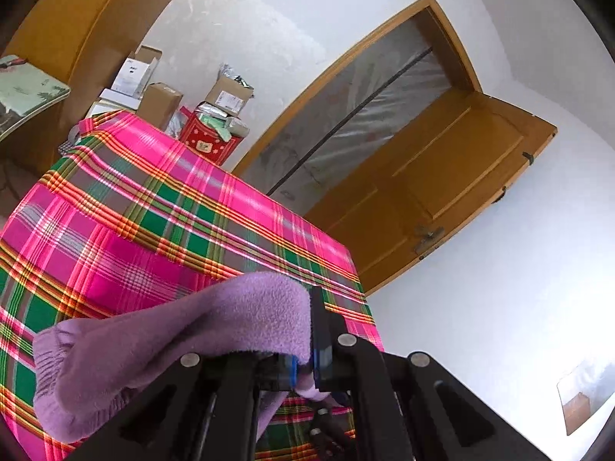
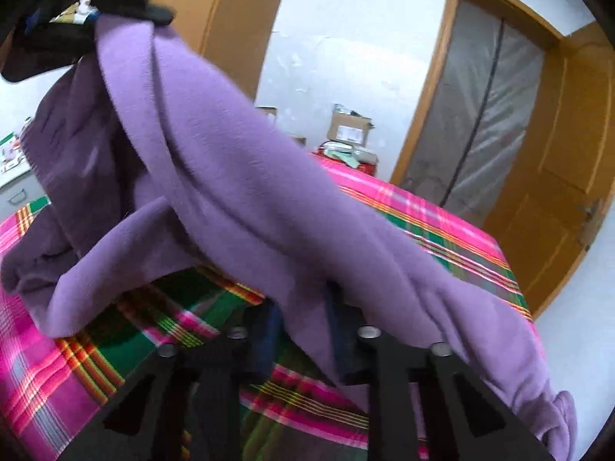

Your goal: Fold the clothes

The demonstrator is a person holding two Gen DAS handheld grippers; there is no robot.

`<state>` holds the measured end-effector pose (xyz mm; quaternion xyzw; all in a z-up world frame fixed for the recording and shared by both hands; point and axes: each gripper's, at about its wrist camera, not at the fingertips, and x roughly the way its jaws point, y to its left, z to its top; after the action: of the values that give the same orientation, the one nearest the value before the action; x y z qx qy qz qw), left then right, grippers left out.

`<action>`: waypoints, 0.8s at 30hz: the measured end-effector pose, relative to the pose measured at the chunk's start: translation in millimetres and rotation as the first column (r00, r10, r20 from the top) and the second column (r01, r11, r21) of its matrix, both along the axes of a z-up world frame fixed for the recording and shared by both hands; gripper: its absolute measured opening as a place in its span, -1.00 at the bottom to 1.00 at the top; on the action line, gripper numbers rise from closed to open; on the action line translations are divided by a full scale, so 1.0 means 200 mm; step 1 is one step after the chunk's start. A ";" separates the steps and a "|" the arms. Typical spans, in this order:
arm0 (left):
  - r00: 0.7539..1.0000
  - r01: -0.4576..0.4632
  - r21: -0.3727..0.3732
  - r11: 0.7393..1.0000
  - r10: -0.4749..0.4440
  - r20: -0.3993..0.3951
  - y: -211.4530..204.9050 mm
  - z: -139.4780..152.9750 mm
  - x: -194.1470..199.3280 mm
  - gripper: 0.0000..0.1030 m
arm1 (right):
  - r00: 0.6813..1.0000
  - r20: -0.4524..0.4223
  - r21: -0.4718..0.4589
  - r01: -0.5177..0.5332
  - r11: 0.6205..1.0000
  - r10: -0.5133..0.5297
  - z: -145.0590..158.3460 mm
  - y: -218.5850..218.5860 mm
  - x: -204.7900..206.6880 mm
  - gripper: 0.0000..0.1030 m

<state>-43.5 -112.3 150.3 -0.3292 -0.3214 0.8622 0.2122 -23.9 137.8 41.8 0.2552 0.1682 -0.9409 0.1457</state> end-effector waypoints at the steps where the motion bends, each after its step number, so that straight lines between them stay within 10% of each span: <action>1: 1.000 -0.005 -0.002 1.000 0.005 0.001 -0.01 -0.01 -0.01 -0.90 | 1.000 0.001 -0.010 0.002 1.000 -0.002 0.02 0.02 0.01 -0.78; 15: 0.999 0.032 -0.132 0.991 -0.026 0.047 0.07 -0.11 -0.18 -0.90 | 0.971 -0.216 0.031 0.109 0.994 -0.100 0.44 0.24 -0.06 -0.91; 24: 0.999 0.040 -0.260 0.965 -0.030 0.045 0.15 -0.13 -0.39 -0.88 | 0.971 -0.222 0.158 0.128 0.979 -0.091 0.44 0.20 -0.36 -0.91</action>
<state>-121.8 -81.3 123.3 -0.3773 -0.2034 0.8862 0.1756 -96.1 177.2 130.5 0.1730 0.2486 -0.9516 0.0518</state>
